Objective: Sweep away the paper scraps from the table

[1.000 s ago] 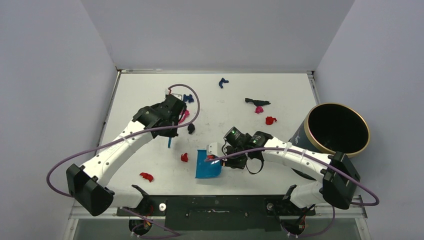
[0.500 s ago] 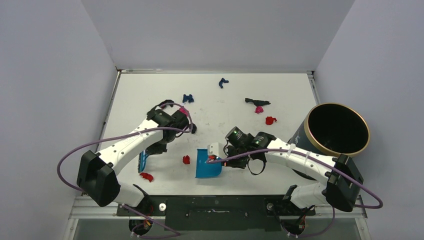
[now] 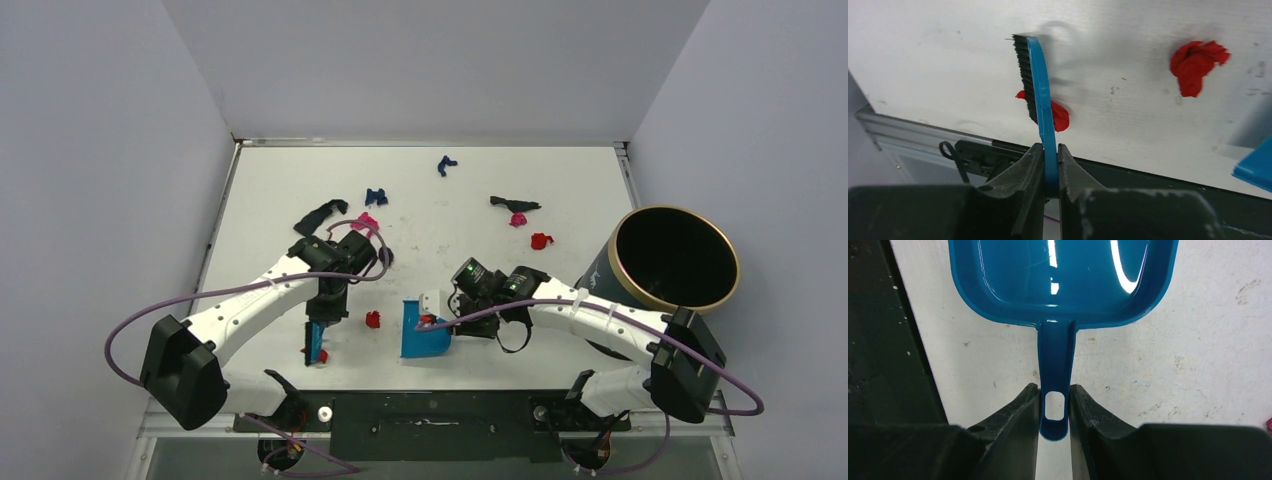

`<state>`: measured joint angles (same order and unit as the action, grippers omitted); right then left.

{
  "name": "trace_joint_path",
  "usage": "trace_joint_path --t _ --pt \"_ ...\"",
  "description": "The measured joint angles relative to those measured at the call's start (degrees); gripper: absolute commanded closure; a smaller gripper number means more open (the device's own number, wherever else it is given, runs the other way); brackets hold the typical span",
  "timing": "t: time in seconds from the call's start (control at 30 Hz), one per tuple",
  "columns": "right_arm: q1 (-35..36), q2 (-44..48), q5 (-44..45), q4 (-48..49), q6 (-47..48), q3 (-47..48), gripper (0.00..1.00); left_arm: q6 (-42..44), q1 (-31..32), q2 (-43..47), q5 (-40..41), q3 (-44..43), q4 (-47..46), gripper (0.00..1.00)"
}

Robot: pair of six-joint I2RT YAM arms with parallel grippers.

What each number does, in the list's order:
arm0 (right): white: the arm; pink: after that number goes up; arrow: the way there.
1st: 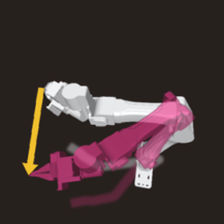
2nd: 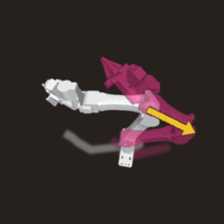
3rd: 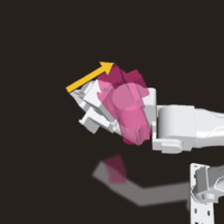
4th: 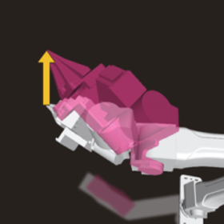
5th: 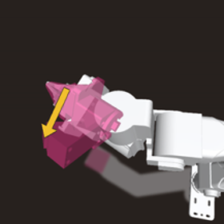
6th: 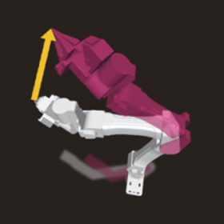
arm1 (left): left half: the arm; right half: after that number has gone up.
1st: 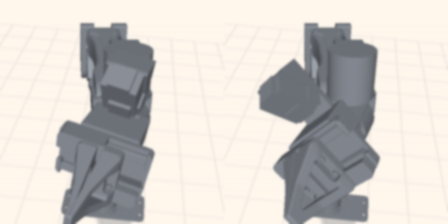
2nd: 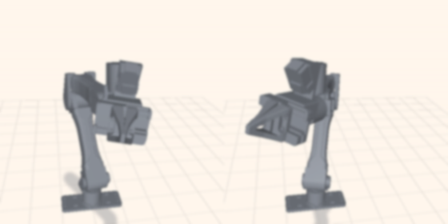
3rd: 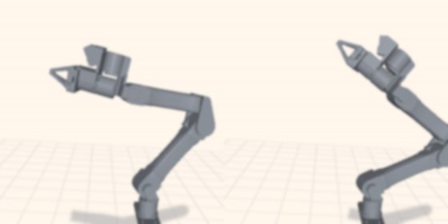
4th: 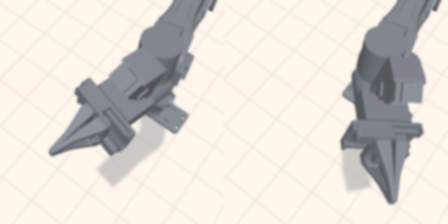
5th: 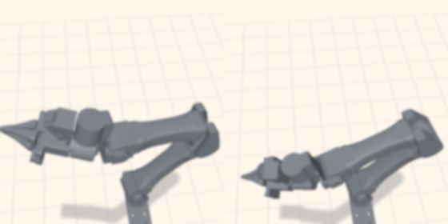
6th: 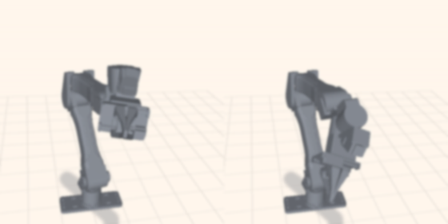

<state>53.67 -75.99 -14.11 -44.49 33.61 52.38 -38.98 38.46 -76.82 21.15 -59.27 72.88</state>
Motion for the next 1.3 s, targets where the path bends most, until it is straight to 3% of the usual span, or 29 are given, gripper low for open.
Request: trace_joint_path --t 0.67,0.97,1.13,1.3 --pt "-0.57 -10.56 4.44 0.33 -2.47 -0.04 0.88 1.25 4.24 3.96 -22.84 0.20 -29.75 1.00" --pt "-2.64 -11.82 2.27 0.87 -2.84 1.14 0.84 1.66 4.26 13.11 -22.77 1.46 -33.62 1.00" --pt "-6.64 -11.76 1.44 2.27 -2.60 0.74 0.59 3.76 3.91 14.67 -16.61 -0.52 -27.54 1.00" --pt "-9.38 -11.23 1.42 3.93 -1.92 -1.16 0.49 7.80 2.80 13.79 -9.68 -4.52 -21.84 1.00"
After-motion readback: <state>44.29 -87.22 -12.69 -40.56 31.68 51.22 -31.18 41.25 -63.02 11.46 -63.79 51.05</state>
